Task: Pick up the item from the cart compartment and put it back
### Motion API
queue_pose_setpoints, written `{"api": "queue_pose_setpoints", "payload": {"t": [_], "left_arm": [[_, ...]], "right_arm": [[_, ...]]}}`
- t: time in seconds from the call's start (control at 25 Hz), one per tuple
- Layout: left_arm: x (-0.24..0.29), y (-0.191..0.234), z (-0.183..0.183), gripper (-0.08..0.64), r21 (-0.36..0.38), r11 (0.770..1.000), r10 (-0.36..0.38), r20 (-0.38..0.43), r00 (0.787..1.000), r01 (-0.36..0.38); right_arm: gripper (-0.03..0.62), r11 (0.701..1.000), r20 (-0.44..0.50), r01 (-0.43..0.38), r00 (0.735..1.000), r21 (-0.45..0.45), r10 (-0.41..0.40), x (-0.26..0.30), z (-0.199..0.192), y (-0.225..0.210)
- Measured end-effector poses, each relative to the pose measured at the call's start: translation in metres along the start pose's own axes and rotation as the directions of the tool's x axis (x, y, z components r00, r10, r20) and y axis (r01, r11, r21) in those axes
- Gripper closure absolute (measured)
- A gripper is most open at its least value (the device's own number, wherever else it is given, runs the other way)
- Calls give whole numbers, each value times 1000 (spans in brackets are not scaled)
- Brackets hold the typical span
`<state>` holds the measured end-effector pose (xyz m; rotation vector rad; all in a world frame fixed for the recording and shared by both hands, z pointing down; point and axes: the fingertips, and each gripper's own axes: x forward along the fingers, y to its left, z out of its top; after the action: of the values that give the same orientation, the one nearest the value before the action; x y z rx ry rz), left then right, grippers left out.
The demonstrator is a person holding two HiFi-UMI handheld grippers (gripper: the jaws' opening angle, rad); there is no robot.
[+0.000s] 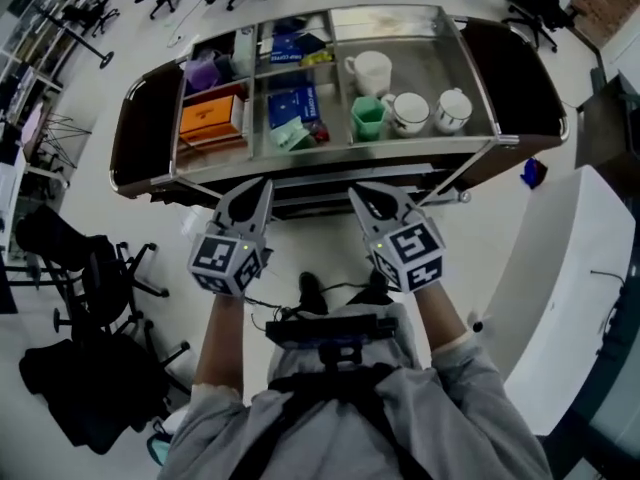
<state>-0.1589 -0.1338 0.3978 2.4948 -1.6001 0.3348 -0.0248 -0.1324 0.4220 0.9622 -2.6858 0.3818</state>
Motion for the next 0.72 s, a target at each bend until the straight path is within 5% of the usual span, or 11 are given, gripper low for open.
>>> {"api": "queue_pose_setpoints", "payload": {"t": [0.12,0.4,0.56,0.72], "left_arm": [[19,9,16,554,50,997,-63,-25,998,64],[74,21,35,387,214,956,-167,-173,971,202],[111,28,27,329,339,899,-174,-305,936,277],[142,41,4,308,443,816,-134,-478,868,370]], "right_arm": [[583,1000,-3,27,1000,7,-27,8,8,1],[583,999,-9,35,999,4,-35,22,31,-1],[583,1000,-9,29,1000,10,-29,26,36,-3],[583,1000,-10,15,1000,10,-15,29,39,-1]]}}
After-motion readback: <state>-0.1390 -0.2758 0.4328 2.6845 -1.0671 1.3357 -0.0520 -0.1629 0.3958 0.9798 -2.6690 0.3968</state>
